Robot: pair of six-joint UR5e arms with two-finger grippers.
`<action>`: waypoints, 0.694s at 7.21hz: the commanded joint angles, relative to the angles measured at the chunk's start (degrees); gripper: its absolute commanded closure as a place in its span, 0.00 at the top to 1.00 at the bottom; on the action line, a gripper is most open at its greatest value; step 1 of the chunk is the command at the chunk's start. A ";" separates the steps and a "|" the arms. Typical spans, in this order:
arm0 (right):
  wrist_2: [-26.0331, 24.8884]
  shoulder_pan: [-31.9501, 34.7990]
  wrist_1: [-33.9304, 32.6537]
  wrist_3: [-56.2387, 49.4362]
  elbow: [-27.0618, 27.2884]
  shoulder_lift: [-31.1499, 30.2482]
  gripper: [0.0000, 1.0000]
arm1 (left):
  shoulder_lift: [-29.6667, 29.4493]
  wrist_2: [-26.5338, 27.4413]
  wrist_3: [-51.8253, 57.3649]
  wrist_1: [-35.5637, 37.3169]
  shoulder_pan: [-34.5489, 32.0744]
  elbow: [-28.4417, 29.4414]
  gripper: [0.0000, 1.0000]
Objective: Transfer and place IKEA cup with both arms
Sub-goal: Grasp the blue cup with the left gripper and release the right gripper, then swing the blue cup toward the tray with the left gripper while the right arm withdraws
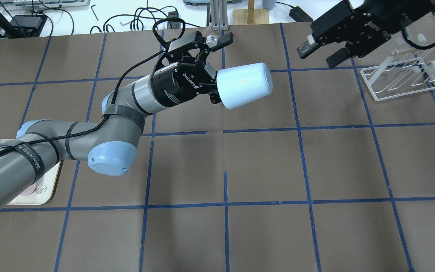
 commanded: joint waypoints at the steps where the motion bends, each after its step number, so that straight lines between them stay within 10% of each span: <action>1: -14.37 -2.90 -0.63 0.81 -4.04 0.82 1.00 | 0.33 0.61 -2.11 -0.17 2.25 0.15 0.00; 5: -27.32 -1.51 -4.77 13.46 -3.78 2.93 1.00 | 1.30 13.23 -20.14 9.88 7.34 0.68 0.00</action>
